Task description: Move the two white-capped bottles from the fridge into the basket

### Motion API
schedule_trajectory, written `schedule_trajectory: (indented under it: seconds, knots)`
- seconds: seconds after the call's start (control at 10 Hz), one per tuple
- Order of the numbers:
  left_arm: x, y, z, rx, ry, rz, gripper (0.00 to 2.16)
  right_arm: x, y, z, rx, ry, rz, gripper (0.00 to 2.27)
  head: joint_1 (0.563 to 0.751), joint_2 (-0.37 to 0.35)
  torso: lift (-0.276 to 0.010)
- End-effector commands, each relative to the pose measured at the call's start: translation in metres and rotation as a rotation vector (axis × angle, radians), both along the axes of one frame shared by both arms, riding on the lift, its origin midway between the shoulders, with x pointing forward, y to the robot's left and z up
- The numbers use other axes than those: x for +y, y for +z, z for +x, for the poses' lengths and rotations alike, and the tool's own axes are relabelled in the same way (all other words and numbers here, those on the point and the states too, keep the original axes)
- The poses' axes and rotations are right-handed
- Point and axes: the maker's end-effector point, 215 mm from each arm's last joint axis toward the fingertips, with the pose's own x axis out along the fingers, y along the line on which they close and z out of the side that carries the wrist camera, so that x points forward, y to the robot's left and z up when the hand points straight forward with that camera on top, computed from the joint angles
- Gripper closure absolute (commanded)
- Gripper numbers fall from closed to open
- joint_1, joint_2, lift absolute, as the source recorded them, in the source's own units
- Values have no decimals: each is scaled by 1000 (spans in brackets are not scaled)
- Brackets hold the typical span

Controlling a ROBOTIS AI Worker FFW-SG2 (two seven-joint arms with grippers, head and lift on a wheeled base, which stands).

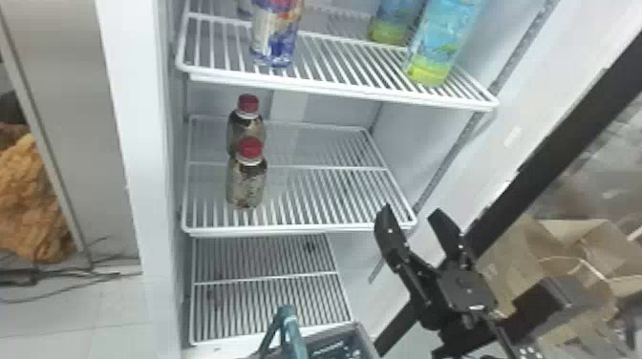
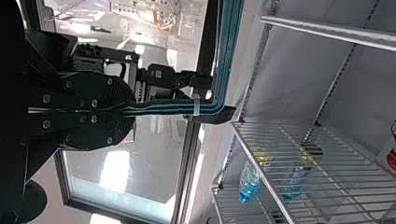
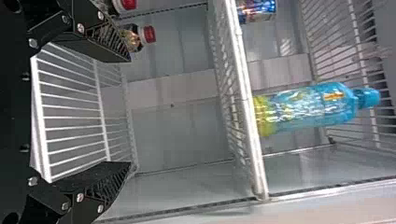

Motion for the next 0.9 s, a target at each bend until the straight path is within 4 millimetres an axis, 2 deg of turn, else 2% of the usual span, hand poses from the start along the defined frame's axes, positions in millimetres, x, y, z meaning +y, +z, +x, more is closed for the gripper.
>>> schedule_trajectory:
  seconds: [0.0,0.8]
  knots:
    - [0,0,0,0,-1,1,1124,2,-7,1,12,3,-6,285,695,-350,-260]
    - [-2,1,-2,-2,-9,0,1124,8,-7,3,-8,18,2,289,695,-350,-260]
